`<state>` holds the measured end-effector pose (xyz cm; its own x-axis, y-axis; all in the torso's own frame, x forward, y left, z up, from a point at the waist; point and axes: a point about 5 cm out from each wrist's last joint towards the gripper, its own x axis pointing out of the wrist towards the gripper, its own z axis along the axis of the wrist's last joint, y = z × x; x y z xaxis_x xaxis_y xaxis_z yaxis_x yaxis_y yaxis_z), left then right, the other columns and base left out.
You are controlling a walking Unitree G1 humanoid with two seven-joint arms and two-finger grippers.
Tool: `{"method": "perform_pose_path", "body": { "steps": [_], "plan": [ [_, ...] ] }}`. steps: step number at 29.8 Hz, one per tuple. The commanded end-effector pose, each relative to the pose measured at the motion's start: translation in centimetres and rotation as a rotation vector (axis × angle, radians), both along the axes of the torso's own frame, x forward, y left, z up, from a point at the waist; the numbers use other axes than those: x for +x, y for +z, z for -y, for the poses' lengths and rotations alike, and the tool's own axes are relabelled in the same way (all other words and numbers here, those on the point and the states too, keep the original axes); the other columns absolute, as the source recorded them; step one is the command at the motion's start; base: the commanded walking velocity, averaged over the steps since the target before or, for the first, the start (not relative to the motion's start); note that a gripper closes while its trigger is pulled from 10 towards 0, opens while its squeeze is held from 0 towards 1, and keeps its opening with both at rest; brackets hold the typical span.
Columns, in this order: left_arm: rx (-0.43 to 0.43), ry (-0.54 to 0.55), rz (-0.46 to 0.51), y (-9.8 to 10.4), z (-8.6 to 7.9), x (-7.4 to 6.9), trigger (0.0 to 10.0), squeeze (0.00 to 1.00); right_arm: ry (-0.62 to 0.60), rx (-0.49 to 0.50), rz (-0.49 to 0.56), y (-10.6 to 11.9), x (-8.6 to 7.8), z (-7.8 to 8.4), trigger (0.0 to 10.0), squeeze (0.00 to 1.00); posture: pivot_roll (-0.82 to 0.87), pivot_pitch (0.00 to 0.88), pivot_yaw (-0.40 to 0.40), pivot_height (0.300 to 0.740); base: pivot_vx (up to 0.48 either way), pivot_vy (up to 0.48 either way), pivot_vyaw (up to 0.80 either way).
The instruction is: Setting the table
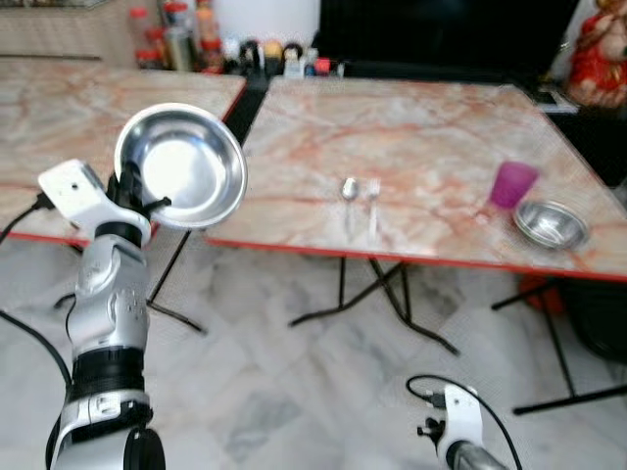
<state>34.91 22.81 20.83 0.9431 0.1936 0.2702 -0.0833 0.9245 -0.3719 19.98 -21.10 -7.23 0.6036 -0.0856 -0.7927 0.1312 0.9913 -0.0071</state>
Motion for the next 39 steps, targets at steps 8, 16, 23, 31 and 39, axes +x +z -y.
{"method": "perform_pose_path", "body": {
  "steps": [8, 16, 23, 31, 39],
  "plan": [
    [0.041, 0.002, 0.007, 0.4, 0.3, -0.1, 10.0, 0.0, 0.002, 0.004, 0.006, 0.1, 0.2, -0.1, 10.0, 0.0, 0.02, 0.091, -0.026, 0.736, 0.0, 0.48, -0.16],
    [0.058, -0.018, -0.008, 0.1, 1.0, 0.1, 10.0, 0.0, -0.003, 0.013, 0.01, 0.1, 0.3, -0.2, 10.0, 0.0, 0.03, 0.092, -0.022, 0.736, 0.0, 0.48, 0.0],
    [0.066, -0.019, -0.006, 0.4, 1.0, 0.3, 10.0, 0.0, -0.019, 0.025, 0.02, 0.1, 0.3, -0.3, 10.0, 0.0, 0.03, 0.09, -0.021, 0.736, 0.0, 0.48, 0.0],
    [0.066, -0.019, -0.003, 0.4, 1.1, 0.3, 10.0, 0.0, -0.019, 0.027, 0.021, 0.1, 0.3, -0.3, 10.0, 0.0, 0.04, 0.088, -0.021, 0.736, 0.0, 0.48, 0.0],
    [0.073, -0.012, -0.002, 0.6, 0.9, 0.3, 10.0, 0.0, -0.027, 0.036, 0.023, 0.1, 0.2, -0.4, 10.0, 0.0, 0.04, 0.075, -0.016, 0.736, 0.0, 0.48, 0.0]
  ]
}}
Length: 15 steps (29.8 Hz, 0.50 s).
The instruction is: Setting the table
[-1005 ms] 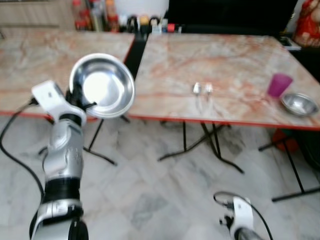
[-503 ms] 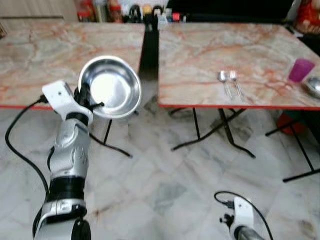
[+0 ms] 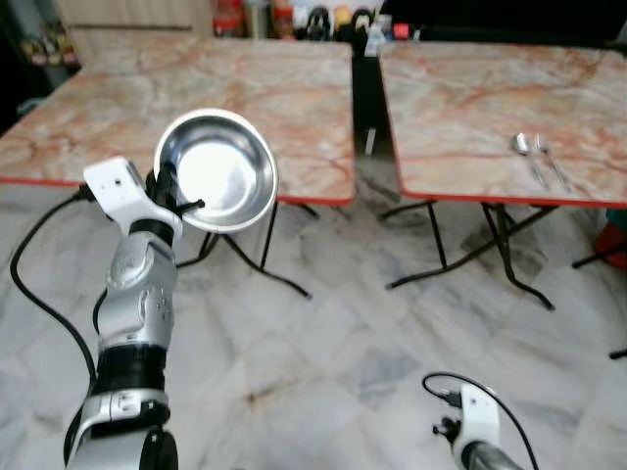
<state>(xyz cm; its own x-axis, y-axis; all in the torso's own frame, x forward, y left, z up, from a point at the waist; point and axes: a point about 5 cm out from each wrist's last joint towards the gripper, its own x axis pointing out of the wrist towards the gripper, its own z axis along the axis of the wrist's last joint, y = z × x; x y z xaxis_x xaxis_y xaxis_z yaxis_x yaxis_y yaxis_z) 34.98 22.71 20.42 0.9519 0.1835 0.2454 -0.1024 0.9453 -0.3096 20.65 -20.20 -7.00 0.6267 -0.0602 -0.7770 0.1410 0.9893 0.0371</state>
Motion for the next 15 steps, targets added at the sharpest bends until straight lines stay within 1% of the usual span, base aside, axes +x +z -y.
{"method": "perform_pose_path", "body": {
  "steps": [1, 5, 7, 15],
  "plan": [
    [0.012, -0.02, 0.037, 1.09, 0.78, 0.28, 10.0, 0.0, -0.016, -0.003, -0.008, -0.15, -0.44, 0.52, 10.0, 0.0, 0.04, 0.075, -0.016, 0.736, 0.0, 0.48, 0.0],
    [0.015, -0.019, 0.039, 1.17, 0.68, 0.31, 10.0, 0.0, -0.019, -0.004, -0.008, -0.18, -0.49, 0.48, 10.0, 0.0, 0.04, 0.065, -0.014, 0.736, 0.0, 0.48, 0.0],
    [0.016, -0.016, 0.041, 1.24, 0.58, 0.34, 10.0, 0.0, -0.039, -0.003, -0.008, -0.21, -0.54, 0.52, 10.0, 0.0, 0.04, 0.061, -0.015, 0.736, 0.0, 0.48, 0.0],
    [0.019, -0.01, 0.044, 1.41, 0.41, 0.37, 10.0, 0.0, -0.047, -0.004, -0.003, -0.15, -0.43, 0.48, 10.0, 0.0, 0.04, 0.071, -0.015, 0.736, 0.0, 0.48, 0.0]
  ]
}}
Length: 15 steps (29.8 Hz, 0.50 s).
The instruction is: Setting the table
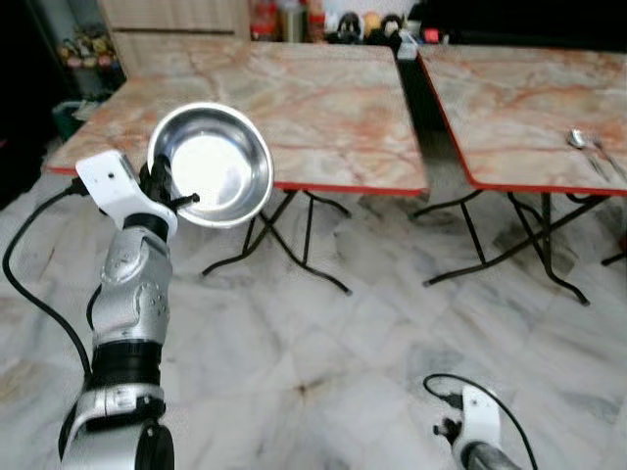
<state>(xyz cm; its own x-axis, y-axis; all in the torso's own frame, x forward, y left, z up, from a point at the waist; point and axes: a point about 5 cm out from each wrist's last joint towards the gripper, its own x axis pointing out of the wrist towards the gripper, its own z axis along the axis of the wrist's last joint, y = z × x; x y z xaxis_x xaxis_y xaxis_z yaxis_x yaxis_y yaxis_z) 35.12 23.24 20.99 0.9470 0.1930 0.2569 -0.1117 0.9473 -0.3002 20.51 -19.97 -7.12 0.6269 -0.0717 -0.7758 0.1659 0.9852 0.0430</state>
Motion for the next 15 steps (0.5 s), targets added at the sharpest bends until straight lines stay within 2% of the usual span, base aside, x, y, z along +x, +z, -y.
{"method": "perform_pose_path", "body": {
  "steps": [1, 3, 9, 15],
  "plan": [
    [0.009, -0.023, 0.033, 0.83, 0.95, 0.22, 10.0, 0.0, -0.021, -0.009, -0.005, -0.03, -0.27, 0.71, 10.0, 0.0, 0.04, 0.075, -0.016, 0.736, 0.0, 0.48, 0.0],
    [0.01, -0.022, 0.033, 0.79, 0.98, 0.21, 10.0, 0.0, -0.022, -0.009, -0.004, -0.02, -0.25, 0.7, 10.0, 0.0, 0.04, 0.077, -0.016, 0.736, 0.0, 0.48, 0.0],
    [0.033, -0.018, -0.012, 0.06, 1.27, 0.31, 10.0, 0.0, -0.027, -0.008, 0.001, 0.02, -0.18, 0.7, 10.0, 0.0, 0.04, 0.081, -0.017, 0.736, 0.0, 0.0, 0.0],
    [0.017, -0.035, 0.014, 0.49, 1.49, 0.24, 10.0, 0.0, -0.029, -0.007, 0.004, 0.06, -0.14, 0.72, 10.0, 0.0, 0.04, 0.087, -0.018, 0.736, 0.0, 0.0, 0.0]
  ]
}}
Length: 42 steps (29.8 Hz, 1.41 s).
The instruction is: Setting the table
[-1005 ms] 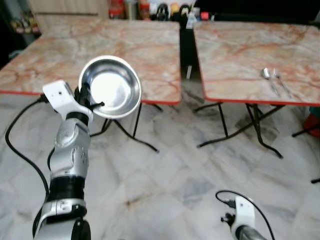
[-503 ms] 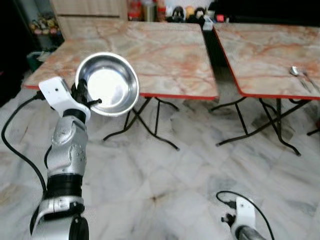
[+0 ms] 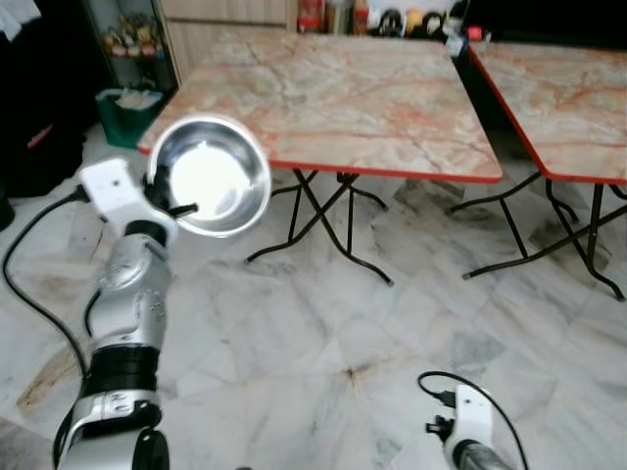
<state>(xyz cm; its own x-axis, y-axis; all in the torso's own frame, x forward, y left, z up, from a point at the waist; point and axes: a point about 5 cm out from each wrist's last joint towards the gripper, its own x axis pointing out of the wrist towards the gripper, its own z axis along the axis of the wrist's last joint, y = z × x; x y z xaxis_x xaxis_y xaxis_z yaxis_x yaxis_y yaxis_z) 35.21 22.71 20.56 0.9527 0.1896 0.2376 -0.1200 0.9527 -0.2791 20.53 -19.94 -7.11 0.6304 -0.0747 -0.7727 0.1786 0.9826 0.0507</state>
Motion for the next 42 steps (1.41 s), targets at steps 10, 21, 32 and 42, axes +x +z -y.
{"method": "perform_pose_path", "body": {
  "steps": [10, 21, 32, 42],
  "plan": [
    [0.005, -0.039, 0.048, 1.09, 0.94, 0.17, 10.0, 0.0, -0.01, -0.016, -0.001, 0.08, -0.09, 0.75, 10.0, 0.0, 0.04, 0.089, -0.018, 0.736, 0.218, 0.0, 0.0],
    [0.009, -0.048, 0.055, 1.25, 1.3, 0.28, 10.0, 0.0, -0.007, -0.012, -0.001, 0.07, -0.1, 0.71, 10.0, 0.0, 0.05, 0.087, -0.018, 0.736, 0.32, 0.0, 0.0],
    [0.011, -0.054, 0.056, 1.24, 1.49, 0.35, 10.0, 0.0, 0.002, -0.013, -0.009, 0.04, -0.12, 0.66, 10.0, 0.0, 0.04, 0.088, -0.017, 0.736, 0.322, 0.0, 0.0],
    [0.01, -0.058, 0.061, 1.38, 1.58, 0.42, 10.0, 0.0, 0.003, -0.015, -0.01, 0.03, -0.13, 0.68, 10.0, 0.0, 0.04, 0.087, -0.019, 0.736, 0.322, 0.0, 0.0]
  ]
}}
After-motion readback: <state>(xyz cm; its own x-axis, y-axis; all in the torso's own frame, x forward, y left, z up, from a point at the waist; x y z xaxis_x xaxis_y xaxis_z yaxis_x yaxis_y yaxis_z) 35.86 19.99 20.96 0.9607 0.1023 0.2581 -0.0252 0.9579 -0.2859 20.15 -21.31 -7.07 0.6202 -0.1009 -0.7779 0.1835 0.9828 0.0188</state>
